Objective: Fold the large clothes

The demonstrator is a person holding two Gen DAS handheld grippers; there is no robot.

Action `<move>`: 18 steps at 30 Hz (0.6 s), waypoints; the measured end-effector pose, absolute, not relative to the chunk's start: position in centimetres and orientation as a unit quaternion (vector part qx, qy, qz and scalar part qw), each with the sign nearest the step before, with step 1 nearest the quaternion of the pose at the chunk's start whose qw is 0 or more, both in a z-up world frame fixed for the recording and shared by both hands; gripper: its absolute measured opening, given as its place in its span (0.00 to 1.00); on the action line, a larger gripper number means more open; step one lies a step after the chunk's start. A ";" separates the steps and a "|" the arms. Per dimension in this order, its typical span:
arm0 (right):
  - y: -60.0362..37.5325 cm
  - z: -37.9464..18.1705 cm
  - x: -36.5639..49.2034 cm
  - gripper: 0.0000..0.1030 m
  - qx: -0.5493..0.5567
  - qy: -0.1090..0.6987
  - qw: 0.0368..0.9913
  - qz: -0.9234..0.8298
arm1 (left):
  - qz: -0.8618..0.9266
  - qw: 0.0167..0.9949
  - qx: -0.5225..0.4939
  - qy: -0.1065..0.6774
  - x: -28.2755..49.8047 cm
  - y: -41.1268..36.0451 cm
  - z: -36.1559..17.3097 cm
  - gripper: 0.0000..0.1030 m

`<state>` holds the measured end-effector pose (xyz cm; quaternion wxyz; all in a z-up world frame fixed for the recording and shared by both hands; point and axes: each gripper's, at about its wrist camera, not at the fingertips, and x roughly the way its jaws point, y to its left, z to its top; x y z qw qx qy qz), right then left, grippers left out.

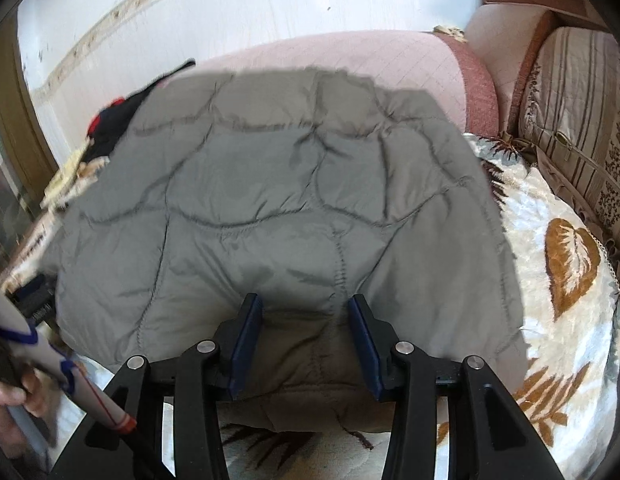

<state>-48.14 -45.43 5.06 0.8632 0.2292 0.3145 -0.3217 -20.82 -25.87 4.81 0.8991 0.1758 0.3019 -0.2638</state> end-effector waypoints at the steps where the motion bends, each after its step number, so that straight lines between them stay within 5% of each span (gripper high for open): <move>1: -45.7 5.6 -48.7 0.46 0.233 0.301 0.866 -0.325 | -0.264 0.899 0.175 0.302 -20.8 -25.9 4.8 0.63; 18: -50.4 3.6 -51.3 0.42 0.309 0.309 0.816 -0.379 | -0.263 0.900 0.177 0.300 -20.8 -25.8 4.9 0.63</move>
